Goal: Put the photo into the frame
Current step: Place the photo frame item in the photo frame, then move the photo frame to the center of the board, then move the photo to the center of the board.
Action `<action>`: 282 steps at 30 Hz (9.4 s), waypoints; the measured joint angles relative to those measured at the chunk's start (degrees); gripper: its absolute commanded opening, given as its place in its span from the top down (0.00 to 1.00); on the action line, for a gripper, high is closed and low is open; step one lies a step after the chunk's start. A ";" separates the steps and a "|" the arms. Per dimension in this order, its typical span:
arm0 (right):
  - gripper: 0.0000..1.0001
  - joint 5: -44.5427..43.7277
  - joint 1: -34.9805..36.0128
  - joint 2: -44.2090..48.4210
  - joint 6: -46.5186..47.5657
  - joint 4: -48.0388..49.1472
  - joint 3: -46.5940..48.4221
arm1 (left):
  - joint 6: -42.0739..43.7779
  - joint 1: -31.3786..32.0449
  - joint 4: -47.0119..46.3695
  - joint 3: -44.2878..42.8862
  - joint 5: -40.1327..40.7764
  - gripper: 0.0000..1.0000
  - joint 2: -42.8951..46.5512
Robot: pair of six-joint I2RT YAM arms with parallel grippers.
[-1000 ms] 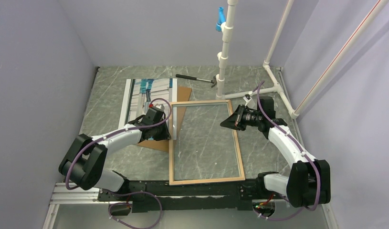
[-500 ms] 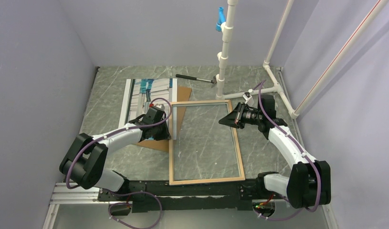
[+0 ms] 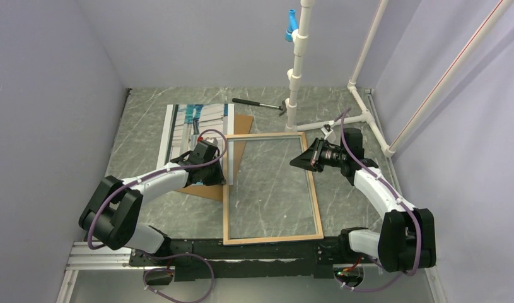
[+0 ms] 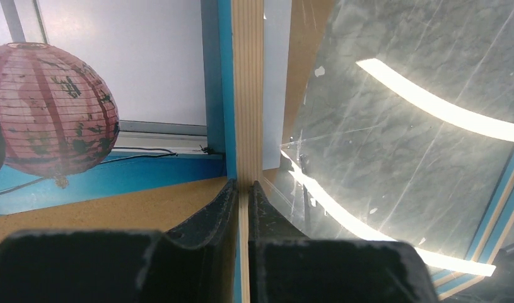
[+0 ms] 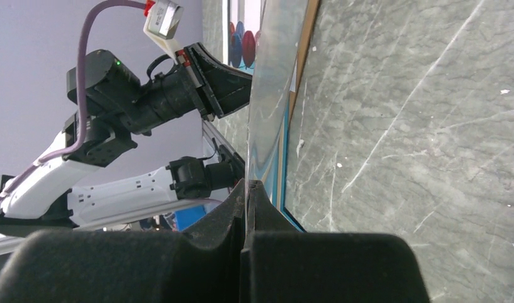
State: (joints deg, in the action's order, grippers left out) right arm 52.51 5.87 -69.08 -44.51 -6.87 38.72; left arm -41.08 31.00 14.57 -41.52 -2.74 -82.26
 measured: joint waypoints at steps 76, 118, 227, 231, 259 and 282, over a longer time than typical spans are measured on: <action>0.07 -13.60 2.82 -6.82 17.53 -8.55 -2.01 | 0.35 0.22 -0.39 -2.08 0.20 0.90 -2.40; 0.00 -33.55 4.85 -6.12 20.11 -13.64 0.83 | 0.35 0.48 -1.64 -2.29 0.02 0.89 -3.02; 0.00 -35.21 35.41 -31.10 11.96 -14.97 35.15 | 3.08 -23.47 9.09 8.37 2.62 0.10 23.93; 0.00 -34.42 36.65 -36.72 10.95 -14.67 39.30 | 5.25 -26.34 13.99 7.41 7.04 0.05 23.93; 0.01 -35.39 37.07 -54.27 7.82 -14.99 52.72 | 13.05 -45.48 13.73 -5.20 6.01 0.14 2.27; 0.02 -25.29 36.68 -54.53 3.69 -5.05 48.65 | 15.74 -46.27 3.28 2.64 -10.25 0.39 3.23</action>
State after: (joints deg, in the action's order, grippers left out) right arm 27.22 42.54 -123.61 -40.82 -11.92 87.37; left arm -25.34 -15.27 17.85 -38.87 -12.99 -79.02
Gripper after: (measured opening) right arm 0.982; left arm 0.623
